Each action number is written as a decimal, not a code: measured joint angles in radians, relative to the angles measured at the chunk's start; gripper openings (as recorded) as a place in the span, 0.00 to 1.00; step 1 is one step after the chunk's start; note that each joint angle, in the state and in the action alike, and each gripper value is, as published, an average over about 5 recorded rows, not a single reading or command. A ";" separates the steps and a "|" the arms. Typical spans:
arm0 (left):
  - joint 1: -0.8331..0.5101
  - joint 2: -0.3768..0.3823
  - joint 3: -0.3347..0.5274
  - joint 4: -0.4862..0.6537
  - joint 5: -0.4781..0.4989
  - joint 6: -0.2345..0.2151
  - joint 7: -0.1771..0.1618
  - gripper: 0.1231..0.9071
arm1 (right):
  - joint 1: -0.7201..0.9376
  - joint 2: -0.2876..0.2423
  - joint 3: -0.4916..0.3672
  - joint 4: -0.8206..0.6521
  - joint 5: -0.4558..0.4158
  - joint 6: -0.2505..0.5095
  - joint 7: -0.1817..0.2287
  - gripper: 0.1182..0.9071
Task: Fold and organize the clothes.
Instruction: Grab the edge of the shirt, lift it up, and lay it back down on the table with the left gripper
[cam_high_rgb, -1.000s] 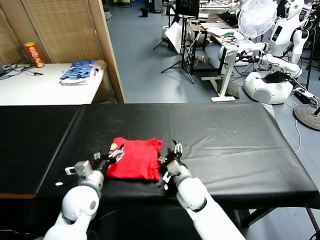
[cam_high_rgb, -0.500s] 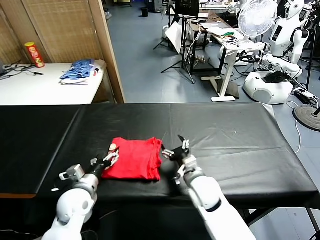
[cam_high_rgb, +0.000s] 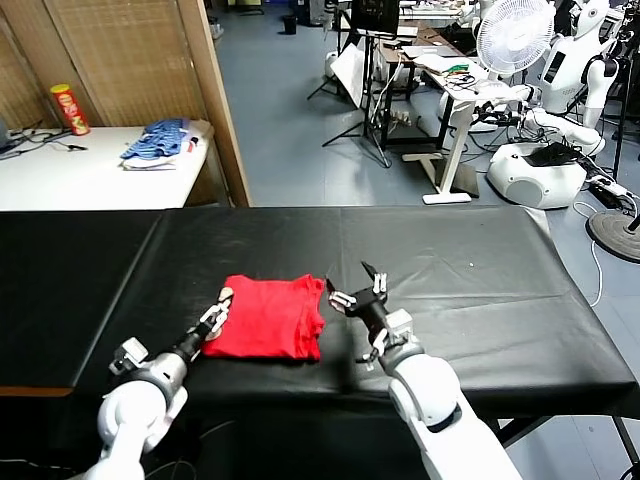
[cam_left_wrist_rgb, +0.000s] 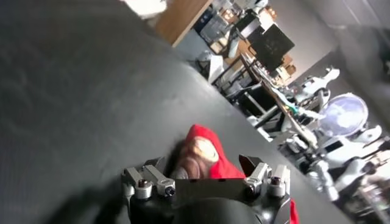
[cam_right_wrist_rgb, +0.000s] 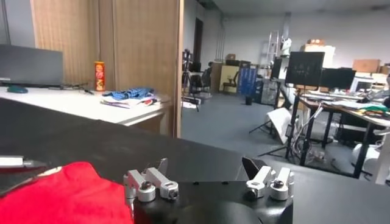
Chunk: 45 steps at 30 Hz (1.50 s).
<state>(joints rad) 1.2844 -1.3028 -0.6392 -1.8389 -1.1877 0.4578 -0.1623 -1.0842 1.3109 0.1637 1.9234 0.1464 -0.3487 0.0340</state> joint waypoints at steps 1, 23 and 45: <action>-0.001 -0.003 0.000 0.002 -0.006 0.000 0.000 0.85 | -0.002 0.000 0.002 0.001 0.000 0.000 0.000 0.86; 0.000 -0.005 0.026 -0.036 0.458 -0.049 -0.043 0.04 | -0.079 0.037 0.060 0.038 -0.116 -0.081 0.060 0.86; 0.063 0.344 -0.105 -0.139 1.241 -0.095 -0.031 0.04 | -0.094 0.048 0.086 0.033 -0.120 -0.089 0.060 0.86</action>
<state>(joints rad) 1.3478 -0.9591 -0.7442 -1.9775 0.0530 0.3633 -0.1931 -1.1785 1.3590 0.2496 1.9559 0.0267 -0.4381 0.0939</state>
